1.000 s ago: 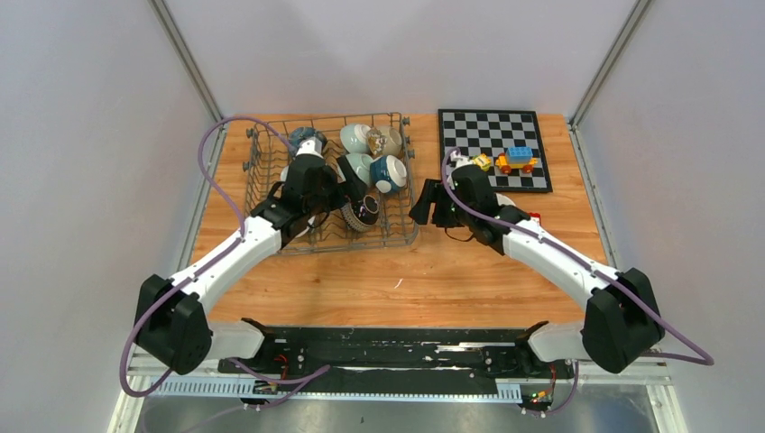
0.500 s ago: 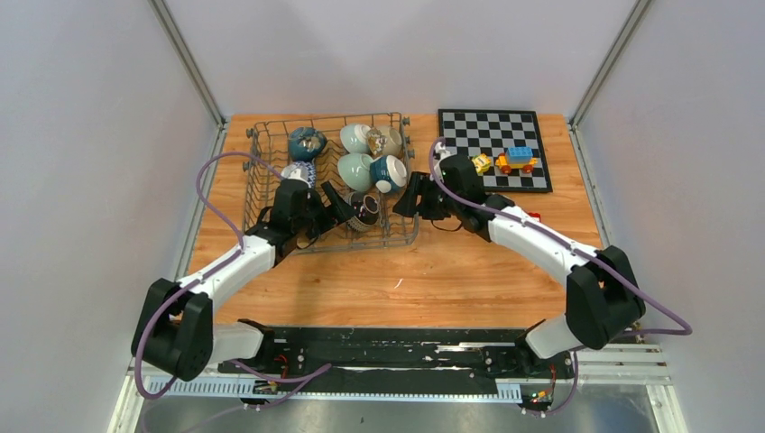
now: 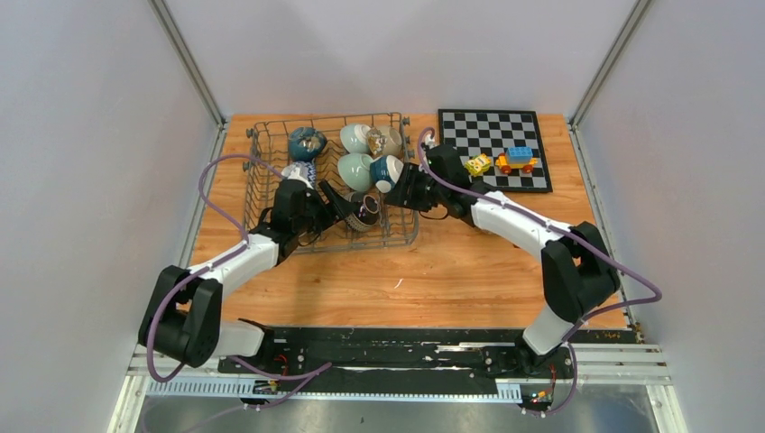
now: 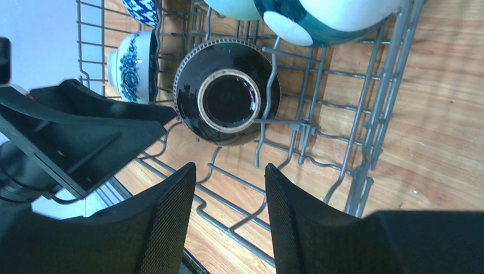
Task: Unload the bowls from the dish rack
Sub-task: Pick up the bowl from the dish rack.
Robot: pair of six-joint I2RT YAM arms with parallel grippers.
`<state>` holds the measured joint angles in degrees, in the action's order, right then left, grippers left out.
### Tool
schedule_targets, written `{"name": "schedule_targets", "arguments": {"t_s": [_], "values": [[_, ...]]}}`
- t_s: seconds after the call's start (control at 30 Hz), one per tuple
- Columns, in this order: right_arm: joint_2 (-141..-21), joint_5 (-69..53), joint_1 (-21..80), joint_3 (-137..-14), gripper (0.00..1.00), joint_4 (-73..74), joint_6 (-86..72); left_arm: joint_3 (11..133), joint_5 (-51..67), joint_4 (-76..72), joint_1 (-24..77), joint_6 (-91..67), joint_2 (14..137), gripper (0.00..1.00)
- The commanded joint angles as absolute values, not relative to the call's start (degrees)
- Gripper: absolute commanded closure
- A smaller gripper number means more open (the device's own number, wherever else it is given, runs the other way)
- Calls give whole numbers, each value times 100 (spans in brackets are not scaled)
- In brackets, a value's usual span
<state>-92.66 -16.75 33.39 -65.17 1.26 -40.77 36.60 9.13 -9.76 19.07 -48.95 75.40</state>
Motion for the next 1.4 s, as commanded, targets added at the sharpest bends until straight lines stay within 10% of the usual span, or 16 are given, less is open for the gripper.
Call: {"name": "schedule_targets", "arguments": {"t_s": [0.0, 1.37], "values": [[-9552, -1655, 3395, -6839, 51, 199, -4285, 3500, 1023, -1350, 1808, -4990, 7647, 29], [-10969, -2047, 3417, -7824, 74, 409, -4258, 3472, 1904, -2387, 1723, -5188, 8138, 52]]}}
